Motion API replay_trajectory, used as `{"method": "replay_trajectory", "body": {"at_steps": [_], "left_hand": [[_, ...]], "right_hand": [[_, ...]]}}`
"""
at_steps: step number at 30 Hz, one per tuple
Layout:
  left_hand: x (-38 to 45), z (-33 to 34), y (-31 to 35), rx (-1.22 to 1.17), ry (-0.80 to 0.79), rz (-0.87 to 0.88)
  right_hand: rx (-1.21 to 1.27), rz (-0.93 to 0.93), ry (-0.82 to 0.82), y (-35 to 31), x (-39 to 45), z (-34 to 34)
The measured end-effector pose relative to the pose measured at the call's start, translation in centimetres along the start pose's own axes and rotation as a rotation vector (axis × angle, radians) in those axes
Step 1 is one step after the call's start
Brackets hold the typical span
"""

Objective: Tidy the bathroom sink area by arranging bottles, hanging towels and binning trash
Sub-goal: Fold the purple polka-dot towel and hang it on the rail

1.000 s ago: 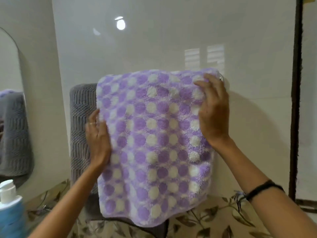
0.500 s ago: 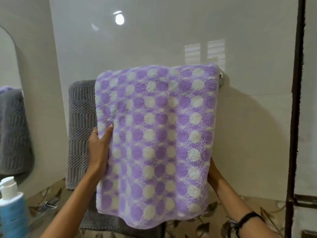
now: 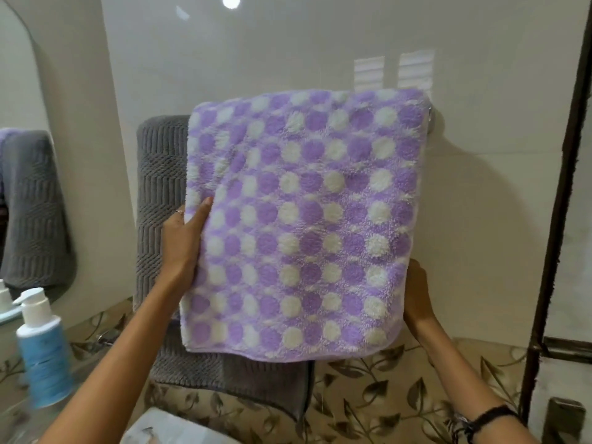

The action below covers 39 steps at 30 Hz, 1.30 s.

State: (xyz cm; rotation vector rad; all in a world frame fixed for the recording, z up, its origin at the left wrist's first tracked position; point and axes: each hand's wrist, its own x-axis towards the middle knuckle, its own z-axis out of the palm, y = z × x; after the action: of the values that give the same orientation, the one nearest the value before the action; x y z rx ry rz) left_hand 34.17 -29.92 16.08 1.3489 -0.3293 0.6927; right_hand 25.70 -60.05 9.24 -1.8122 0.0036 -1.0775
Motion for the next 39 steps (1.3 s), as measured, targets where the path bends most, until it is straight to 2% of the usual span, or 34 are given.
{"method": "replay_trajectory", "body": {"at_steps": [6,8,10,14,16,18,20,23,27,29,31,33,35,37,39], "left_hand": [[1.7,0.6,1.1,-0.008,-0.017,0.048],[3.1,1.3,2.5,-0.001,-0.019,0.1],[4.8,2.3,4.3,-0.014,-0.023,0.129],[8.7,4.1,8.0,-0.003,0.058,0.161],[10.2,4.3,8.6,0.047,0.127,0.209],[11.1,4.5,8.4,0.099,0.197,0.222],[11.2,4.8,7.8,0.13,0.268,0.234],[9.7,5.7,7.0,0.317,0.389,0.302],[6.9,6.1,6.8,0.406,0.484,0.357],[5.1,5.7,6.0,0.477,0.404,0.445],[2.5,5.1,4.2,0.618,0.224,0.565],[0.0,4.4,1.7,0.734,0.028,0.601],[-1.8,3.3,-0.8,0.776,-0.059,0.505],[-3.3,1.7,-3.1,0.828,-0.084,0.4],[-4.9,0.2,-5.1,0.919,-0.138,0.332]], "right_hand": [[0.3,-0.064,0.286,-4.9,1.4,-1.6],[0.503,-0.08,0.305,-7.6,2.7,-2.7],[0.554,-0.091,0.257,-10.1,4.1,-3.4],[0.369,-0.245,0.14,-13.8,6.4,-3.4],[0.2,-0.351,0.136,-13.9,7.0,-3.1],[0.091,-0.403,0.172,-13.0,7.2,-2.8],[0.088,-0.387,0.201,-11.9,6.9,-2.4],[0.023,-0.383,0.28,-12.1,6.1,-1.4],[-0.503,-0.409,0.445,-13.9,4.8,-0.1],[-0.646,-0.549,0.434,-15.0,3.7,1.0],[-0.768,-0.719,0.349,-15.6,2.6,2.7],[-0.893,-0.845,0.239,-15.7,2.0,4.7],[-0.973,-0.895,0.081,-15.1,2.0,6.5],[-0.997,-0.865,-0.087,-13.3,2.2,8.0],[-1.022,-0.83,-0.173,-11.1,2.0,8.6]]}}
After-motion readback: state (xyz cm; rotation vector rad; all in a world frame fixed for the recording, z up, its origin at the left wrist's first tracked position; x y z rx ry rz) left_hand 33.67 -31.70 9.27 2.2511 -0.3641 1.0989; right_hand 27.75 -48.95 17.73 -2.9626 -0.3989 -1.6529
